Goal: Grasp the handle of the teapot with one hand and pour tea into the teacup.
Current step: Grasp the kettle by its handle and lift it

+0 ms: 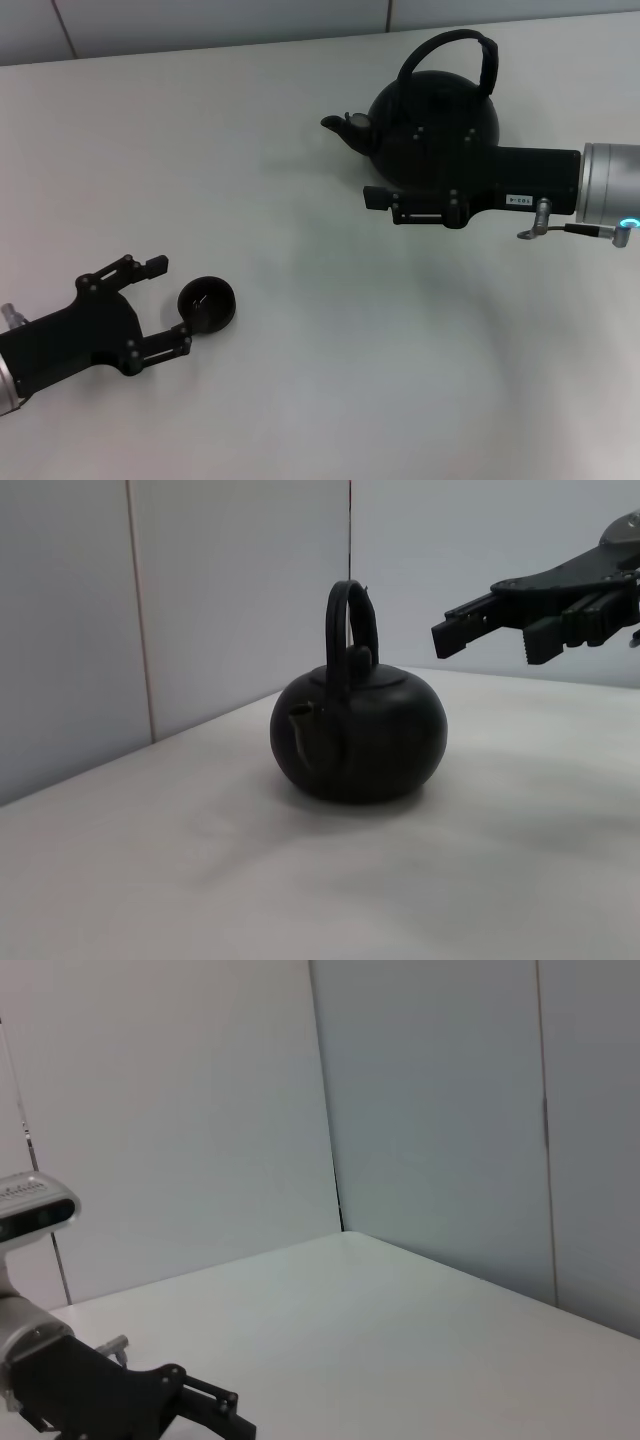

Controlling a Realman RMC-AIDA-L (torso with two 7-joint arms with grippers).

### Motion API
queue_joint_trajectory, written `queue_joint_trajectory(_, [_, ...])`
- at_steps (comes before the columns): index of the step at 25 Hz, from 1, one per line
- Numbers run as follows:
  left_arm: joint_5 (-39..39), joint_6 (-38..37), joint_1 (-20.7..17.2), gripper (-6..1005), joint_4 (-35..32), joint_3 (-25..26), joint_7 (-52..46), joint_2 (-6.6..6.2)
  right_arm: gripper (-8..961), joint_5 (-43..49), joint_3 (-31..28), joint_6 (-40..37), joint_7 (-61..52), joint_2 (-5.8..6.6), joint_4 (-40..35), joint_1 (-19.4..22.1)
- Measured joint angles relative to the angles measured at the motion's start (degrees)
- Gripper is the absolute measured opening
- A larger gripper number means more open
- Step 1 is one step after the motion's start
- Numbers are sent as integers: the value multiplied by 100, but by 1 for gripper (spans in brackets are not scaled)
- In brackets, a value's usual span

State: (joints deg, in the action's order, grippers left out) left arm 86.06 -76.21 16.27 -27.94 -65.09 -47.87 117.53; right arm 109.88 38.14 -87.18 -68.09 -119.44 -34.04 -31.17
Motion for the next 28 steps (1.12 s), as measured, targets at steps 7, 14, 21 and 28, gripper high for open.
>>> queue_joint_trajectory(7, [18,-865,-259,844,-547,5,-205,-159,752,-9,0,0,29,-3,3,-2])
queue_joint_trajectory(14, [860,-1982,-374,842,-1515,290,-1471,-699,752,-10,-3,0,55,3,-21,55])
queue_joint_trajectory(21, [1510,-2763,-293,841,-1765,1003,-1718,-692,751,-15,-9,7,64,11,-16,162])
queue_joint_trajectory(28, [1876,-2789,-228,840,-1826,1058,-1688,-574,751,-46,-50,-45,89,10,-49,282])
